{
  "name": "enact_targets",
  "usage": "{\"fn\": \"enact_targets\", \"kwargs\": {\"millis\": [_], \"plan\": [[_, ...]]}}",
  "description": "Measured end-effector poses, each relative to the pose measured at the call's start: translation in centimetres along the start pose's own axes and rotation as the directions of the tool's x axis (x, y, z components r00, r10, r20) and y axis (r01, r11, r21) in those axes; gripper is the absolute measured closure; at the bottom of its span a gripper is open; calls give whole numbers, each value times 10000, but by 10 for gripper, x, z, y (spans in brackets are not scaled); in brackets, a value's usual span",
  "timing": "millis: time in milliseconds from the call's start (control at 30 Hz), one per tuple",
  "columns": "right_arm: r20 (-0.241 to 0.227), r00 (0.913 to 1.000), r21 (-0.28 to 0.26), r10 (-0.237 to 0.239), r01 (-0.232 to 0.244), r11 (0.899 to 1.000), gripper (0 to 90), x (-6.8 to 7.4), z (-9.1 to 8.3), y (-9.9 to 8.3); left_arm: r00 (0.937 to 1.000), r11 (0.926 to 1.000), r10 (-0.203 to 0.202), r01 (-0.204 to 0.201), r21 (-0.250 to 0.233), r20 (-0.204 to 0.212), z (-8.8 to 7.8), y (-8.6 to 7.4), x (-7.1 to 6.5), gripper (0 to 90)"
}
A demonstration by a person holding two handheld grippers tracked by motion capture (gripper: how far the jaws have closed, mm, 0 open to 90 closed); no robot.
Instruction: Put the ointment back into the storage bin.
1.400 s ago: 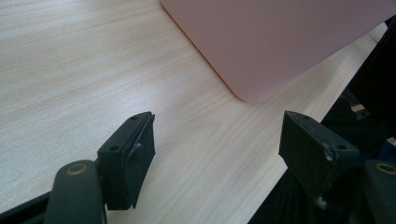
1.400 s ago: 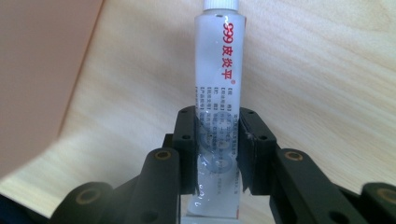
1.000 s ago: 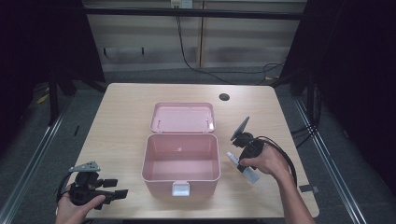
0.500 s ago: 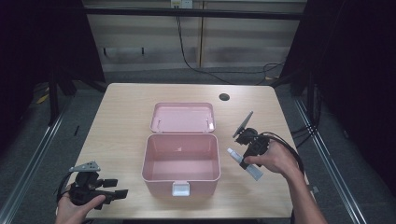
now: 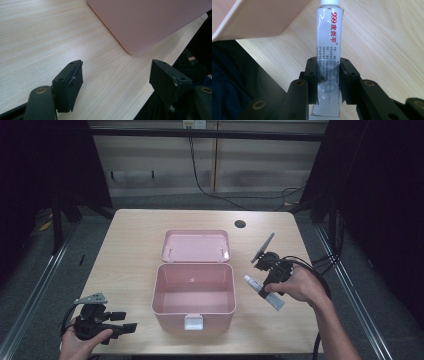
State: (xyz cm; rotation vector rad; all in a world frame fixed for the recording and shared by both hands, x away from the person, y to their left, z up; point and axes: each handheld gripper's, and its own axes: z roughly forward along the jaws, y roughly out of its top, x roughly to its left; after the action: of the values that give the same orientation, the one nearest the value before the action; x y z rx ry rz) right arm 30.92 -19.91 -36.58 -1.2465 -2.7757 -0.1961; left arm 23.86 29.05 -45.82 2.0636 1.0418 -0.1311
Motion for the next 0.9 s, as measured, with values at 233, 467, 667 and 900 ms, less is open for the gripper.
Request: {"fn": "enact_targets", "kwargs": {"millis": [233, 467, 667, 900], "plan": [[-43, 9995, -15, -299, 299, 9996, 714, 5, 0, 0, 10000, 10000, 18, -18, 3, 11, 0, 0, 0, 267], [-39, 9961, -276, -881, 879, 9957, 714, 7, -12, -1, 10000, 10000, -8, 8, -25, -9, 0, 0, 0, 267], [-44, 9942, -265, -1072, 1071, 9939, 714, 9, -23, 0, 10000, 10000, -22, 22, -14, -6, 0, 0, 0, 267], [55, 9834, -176, -1813, 1814, 9833, 714, 18, -34, 6, 10000, 10000, -8, 8, 0, -7, 0, 0, 0, 267]]}}
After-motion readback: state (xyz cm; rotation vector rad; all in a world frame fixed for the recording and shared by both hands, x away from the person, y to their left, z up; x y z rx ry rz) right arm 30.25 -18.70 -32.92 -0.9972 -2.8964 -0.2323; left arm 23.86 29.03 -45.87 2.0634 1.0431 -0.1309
